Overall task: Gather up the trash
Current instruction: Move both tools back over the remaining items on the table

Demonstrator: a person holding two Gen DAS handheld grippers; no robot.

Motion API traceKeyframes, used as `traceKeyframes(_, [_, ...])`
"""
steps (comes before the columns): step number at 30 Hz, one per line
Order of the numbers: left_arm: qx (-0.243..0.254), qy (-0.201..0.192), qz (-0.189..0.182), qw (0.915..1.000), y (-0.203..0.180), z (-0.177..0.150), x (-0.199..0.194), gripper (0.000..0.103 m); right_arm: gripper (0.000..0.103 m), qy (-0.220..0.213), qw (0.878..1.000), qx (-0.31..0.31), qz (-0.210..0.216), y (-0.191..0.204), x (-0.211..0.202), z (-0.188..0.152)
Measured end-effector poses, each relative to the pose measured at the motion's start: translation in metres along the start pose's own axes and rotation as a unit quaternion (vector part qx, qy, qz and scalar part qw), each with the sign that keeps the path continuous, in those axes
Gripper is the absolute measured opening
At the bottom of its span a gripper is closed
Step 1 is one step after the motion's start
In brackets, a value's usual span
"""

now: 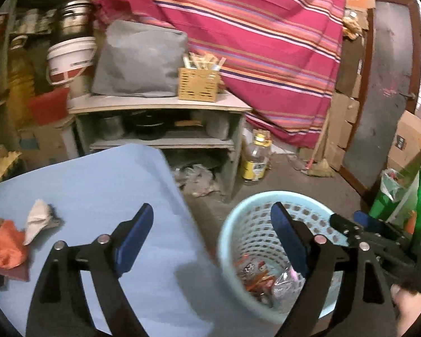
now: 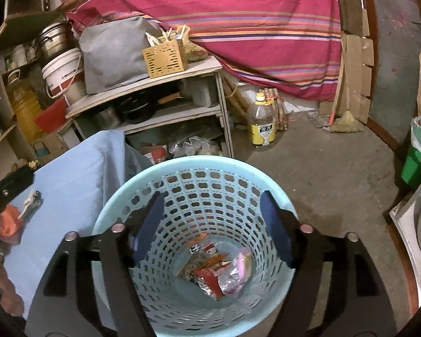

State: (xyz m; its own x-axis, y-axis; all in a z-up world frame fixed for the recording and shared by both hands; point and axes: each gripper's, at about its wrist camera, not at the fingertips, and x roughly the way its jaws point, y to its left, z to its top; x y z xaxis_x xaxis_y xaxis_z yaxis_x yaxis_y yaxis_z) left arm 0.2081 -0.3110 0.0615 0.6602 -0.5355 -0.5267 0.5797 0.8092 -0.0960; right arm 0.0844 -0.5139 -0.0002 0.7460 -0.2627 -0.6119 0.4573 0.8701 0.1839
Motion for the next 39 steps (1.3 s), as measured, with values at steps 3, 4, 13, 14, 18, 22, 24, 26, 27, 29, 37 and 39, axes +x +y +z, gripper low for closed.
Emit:
traceKeyframes(3, [-0.009,-0.007,0.022,0.9997,0.028,-0.004,-0.017,0.087,0.09,-0.019,1.0,-0.007,0.003,0.016,-0.005,-0.001])
traceKeyframes(4, [-0.012,-0.009,0.031,0.9994,0.036,-0.007,-0.023,0.089,0.093,-0.023,1.0,-0.009,0.004,0.02,-0.007,-0.001])
traceKeyframes(13, [-0.013,-0.002,0.116,0.9931,0.133,-0.049,-0.075,0.096,0.098,-0.048,0.998,-0.035,0.037,0.091,-0.01,-0.008])
traceKeyframes(14, [-0.015,0.0,0.121,0.9925,0.142,-0.054,-0.078,0.096,0.098,-0.047,0.997,-0.041,0.042,0.101,-0.009,-0.009])
traceKeyframes(18, [-0.03,0.005,0.153,0.9878,0.191,-0.078,-0.107,0.096,0.098,-0.046,0.996,-0.058,0.051,0.134,-0.004,-0.015])
traceKeyframes(22, [-0.036,-0.005,0.191,0.981,0.223,-0.097,-0.13,0.097,0.099,-0.05,0.994,-0.081,0.054,0.165,-0.002,-0.024])
traceKeyframes(24, [-0.044,-0.013,0.206,0.9774,0.239,-0.109,-0.141,0.099,0.099,-0.055,0.993,-0.093,0.054,0.182,-0.001,-0.03])
traceKeyframes(26, [-0.048,-0.02,0.212,0.9759,0.251,-0.12,-0.147,0.099,0.099,-0.053,0.991,-0.106,0.058,0.196,0.001,-0.036])
traceKeyframes(27, [-0.048,-0.023,0.215,0.9753,0.258,-0.126,-0.15,0.099,0.099,-0.053,0.99,-0.113,0.061,0.203,0.002,-0.04])
traceKeyframes(29, [-0.049,-0.018,0.218,0.9746,0.269,-0.136,-0.152,0.099,0.099,-0.055,0.988,-0.13,0.058,0.217,0.003,-0.047])
traceKeyframes(37, [-0.11,0.042,0.223,0.9676,0.324,-0.16,-0.152,0.099,0.099,-0.053,0.981,-0.177,0.067,0.268,0.01,-0.064])
traceKeyframes(39, [-0.121,0.051,0.226,0.9653,0.333,-0.162,-0.152,0.099,0.099,-0.047,0.98,-0.175,0.078,0.278,0.012,-0.065])
